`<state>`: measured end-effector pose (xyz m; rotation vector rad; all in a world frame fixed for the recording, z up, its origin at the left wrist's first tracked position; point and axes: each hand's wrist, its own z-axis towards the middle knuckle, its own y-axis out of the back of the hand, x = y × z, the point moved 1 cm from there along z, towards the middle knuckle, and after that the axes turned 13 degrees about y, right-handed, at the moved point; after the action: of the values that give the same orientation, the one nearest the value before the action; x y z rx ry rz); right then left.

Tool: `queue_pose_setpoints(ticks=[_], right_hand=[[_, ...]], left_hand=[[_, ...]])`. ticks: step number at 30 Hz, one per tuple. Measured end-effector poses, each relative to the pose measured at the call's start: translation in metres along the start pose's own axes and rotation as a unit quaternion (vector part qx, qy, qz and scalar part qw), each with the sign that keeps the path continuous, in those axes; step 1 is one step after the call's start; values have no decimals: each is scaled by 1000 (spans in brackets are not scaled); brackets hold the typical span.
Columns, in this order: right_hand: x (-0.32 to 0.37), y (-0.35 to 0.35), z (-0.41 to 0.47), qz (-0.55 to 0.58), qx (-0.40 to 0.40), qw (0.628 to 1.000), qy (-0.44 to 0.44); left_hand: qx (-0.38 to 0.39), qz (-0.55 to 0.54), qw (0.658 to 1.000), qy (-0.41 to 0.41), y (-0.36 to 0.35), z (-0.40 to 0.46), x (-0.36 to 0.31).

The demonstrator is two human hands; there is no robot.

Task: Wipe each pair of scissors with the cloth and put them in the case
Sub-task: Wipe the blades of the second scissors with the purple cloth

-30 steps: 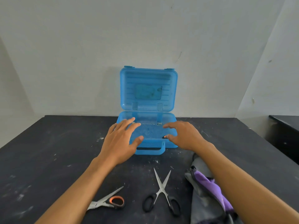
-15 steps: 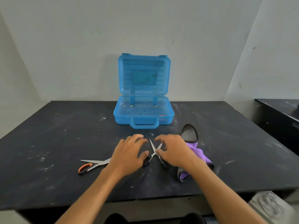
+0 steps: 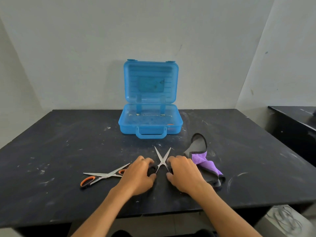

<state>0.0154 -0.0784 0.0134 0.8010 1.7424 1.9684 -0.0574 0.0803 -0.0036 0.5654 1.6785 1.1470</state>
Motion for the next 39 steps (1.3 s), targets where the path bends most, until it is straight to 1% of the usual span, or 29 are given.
queue_pose_setpoints(ticks=[1, 2, 4, 5, 6, 8, 12, 14, 17, 19, 22, 25, 27, 29, 31, 34, 37, 39], right_hand=[[-1, 1, 1, 18, -16, 1000, -1], [-2, 2, 2, 41, -33, 999, -2], [-4, 5, 4, 85, -69, 994, 2], [-4, 7, 5, 98, -92, 991, 8], [-4, 10, 6, 105, -115, 988, 17], [-4, 16, 8, 108, -153, 981, 40], [-7, 34, 11, 129, -194, 970, 70], [-12, 40, 11, 139, -198, 968, 73], [-23, 49, 10, 165, -185, 966, 70], [-39, 55, 9, 152, -155, 974, 58], [-65, 65, 3, 79, -61, 995, 16], [-84, 67, -2, 30, 24, 999, 6], [-92, 65, -3, 10, 58, 998, 14], [-96, 60, -4, 10, 70, 997, 21], [-98, 53, -3, 29, 67, 997, 24], [-96, 48, 0, 75, 36, 997, 5], [-91, 51, 3, 72, 6, 997, -6], [-87, 57, 3, 68, -29, 997, -7]], left_hand=[[14, -63, 998, 29, 2, 2, 0], [32, -144, 987, 66, 7, 4, 1], [83, -314, 936, 136, 18, 8, 1], [103, -365, 912, 154, 25, 10, 0], [111, -389, 901, 157, 31, 12, 0], [101, -405, 898, 141, 43, 16, 0], [30, -399, 912, 88, 61, 18, -1], [3, -395, 916, 69, 68, 18, -1], [-8, -395, 917, 52, 72, 18, 0], [-9, -398, 916, 50, 72, 17, -1], [-10, -395, 917, 49, 69, 16, -2], [-1, -384, 923, 42, 66, 15, -4], [3, -372, 927, 40, 64, 15, -7], [2, -368, 929, 40, 63, 16, -10], [2, -381, 924, 41, 63, 15, -11], [17, -444, 894, 53, 66, 14, -12], [24, -456, 887, 76, 67, 14, -12], [25, -477, 873, 93, 65, 14, -10]])
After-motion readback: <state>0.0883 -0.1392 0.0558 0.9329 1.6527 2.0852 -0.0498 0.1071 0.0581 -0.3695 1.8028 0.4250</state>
